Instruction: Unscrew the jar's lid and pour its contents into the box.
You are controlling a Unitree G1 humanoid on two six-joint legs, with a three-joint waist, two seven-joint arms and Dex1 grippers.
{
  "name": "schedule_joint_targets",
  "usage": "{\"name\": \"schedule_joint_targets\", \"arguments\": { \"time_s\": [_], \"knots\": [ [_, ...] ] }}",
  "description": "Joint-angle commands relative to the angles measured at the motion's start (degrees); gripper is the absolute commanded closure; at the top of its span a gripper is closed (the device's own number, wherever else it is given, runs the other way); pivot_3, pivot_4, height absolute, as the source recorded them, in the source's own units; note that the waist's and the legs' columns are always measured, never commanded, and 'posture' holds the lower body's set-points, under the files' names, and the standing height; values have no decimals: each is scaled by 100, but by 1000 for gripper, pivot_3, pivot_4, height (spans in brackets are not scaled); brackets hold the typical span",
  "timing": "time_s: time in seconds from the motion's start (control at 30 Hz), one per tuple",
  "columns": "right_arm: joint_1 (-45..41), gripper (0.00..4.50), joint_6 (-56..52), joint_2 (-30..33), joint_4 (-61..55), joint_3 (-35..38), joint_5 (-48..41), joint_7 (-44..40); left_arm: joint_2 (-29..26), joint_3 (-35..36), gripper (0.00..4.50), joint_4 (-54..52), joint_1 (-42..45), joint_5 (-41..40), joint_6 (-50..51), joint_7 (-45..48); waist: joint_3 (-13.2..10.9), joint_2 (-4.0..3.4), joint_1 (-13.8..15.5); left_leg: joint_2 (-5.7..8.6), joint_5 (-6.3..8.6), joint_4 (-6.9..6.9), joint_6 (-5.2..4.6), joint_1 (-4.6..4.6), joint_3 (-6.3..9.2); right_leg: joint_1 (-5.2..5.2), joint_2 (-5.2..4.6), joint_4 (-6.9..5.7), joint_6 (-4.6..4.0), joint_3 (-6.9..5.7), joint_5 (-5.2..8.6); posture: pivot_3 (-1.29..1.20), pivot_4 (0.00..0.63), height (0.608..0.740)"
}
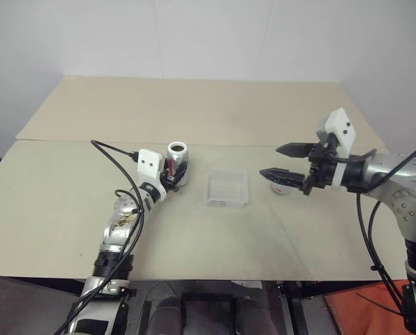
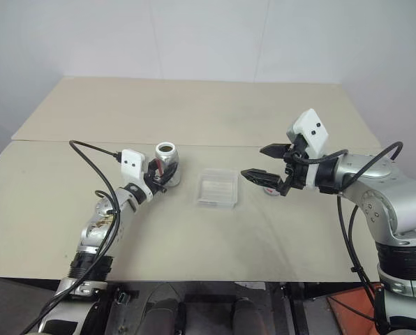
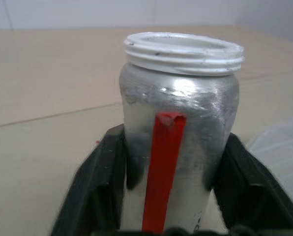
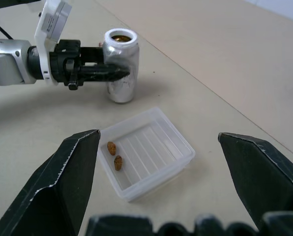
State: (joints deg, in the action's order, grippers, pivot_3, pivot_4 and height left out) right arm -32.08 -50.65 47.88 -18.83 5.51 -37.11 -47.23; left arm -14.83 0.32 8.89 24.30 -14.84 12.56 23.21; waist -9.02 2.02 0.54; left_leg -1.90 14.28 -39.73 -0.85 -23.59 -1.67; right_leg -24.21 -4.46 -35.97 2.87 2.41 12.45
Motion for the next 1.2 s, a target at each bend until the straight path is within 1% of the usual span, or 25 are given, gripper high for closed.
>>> {"name": "schedule_joint_targets", "arguments": {
  "time_s": [0.03,0.07,0.1,0.27,0.43,0.53,0.6,0.67,0.77,0.93,1.03,1.1,1.2],
  "knots": [
    [-8,0,111,45,-232,178,-31,22,-99,40,482,-468,-181,22,-75,127,0,0,0,0,0,0,0,-1,0,-1,0,0,0,0,0,0,150,740],
    [3,0,102,40,-254,184,-40,31,-125,64,82,-537,-262,22,-54,135,0,0,-1,0,0,0,0,-1,0,-1,0,0,0,0,0,0,150,740],
    [10,0,95,36,-270,187,-46,37,-147,84,32,-593,-325,18,-39,145,0,0,-1,0,0,1,0,-1,0,-1,0,0,0,0,0,0,150,740],
    [84,0,64,25,-344,210,-83,64,-444,95,32,-1242,-817,-70,296,341,0,-1,-3,-1,0,1,0,0,0,0,0,2,0,0,0,0,150,740],
    [209,0,0,36,-462,277,-141,124,-918,229,32,-2350,-1623,-496,939,720,1,-2,-16,-3,1,4,-1,1,0,-1,-1,2,-1,2,0,0,150,740],
    [293,0,-28,40,-519,320,-174,172,-1199,456,32,-2927,-2016,-774,1295,836,1,-2,-18,-4,2,5,-1,4,-1,-2,-1,3,-1,3,1,0,150,740],
    [386,0,-32,46,-574,357,-199,178,-1456,657,32,-3251,-2204,-1036,1408,1109,1,-2,-12,-4,2,5,-2,8,-2,1,-1,2,-2,2,2,0,150,740],
    [491,0,-3,55,-606,398,-215,156,-1822,1036,32,-3414,-2201,-1415,1498,1505,1,-2,-7,-4,2,6,-2,10,-4,1,-2,3,-3,3,2,0,150,740],
    [607,0,61,71,-632,505,-284,105,-2453,1631,32,-3321,-2047,-1986,1634,2156,2,-3,-14,-4,3,9,-3,12,-6,1,-1,4,-4,3,4,0,150,740],
    [742,0,150,172,-633,645,-323,-10,-3353,2160,32,-2945,-2016,-2388,1634,3225,2,-5,-35,-5,4,13,-3,16,-12,1,0,8,-6,4,6,0,150,740],
    [809,0,174,220,-617,695,-337,-83,-3634,2310,32,-2688,-1906,-2562,1540,3738,2,-5,-41,-5,4,15,-4,16,-14,1,-1,9,-7,5,7,0,150,740],
    [821,0,189,240,-600,702,-334,-132,-3717,2337,32,-2571,-1829,-2610,1504,3933,2,-5,-42,-5,4,15,-3,19,-15,2,0,8,-7,4,7,0,150,740],
    [773,0,142,265,-544,776,-406,-194,-3763,2220,32,-2451,-1766,-2371,1227,4059,2,-5,-49,-6,4,17,-4,20,-15,2,0,8,-8,5,8,0,150,740]
  ]
}}
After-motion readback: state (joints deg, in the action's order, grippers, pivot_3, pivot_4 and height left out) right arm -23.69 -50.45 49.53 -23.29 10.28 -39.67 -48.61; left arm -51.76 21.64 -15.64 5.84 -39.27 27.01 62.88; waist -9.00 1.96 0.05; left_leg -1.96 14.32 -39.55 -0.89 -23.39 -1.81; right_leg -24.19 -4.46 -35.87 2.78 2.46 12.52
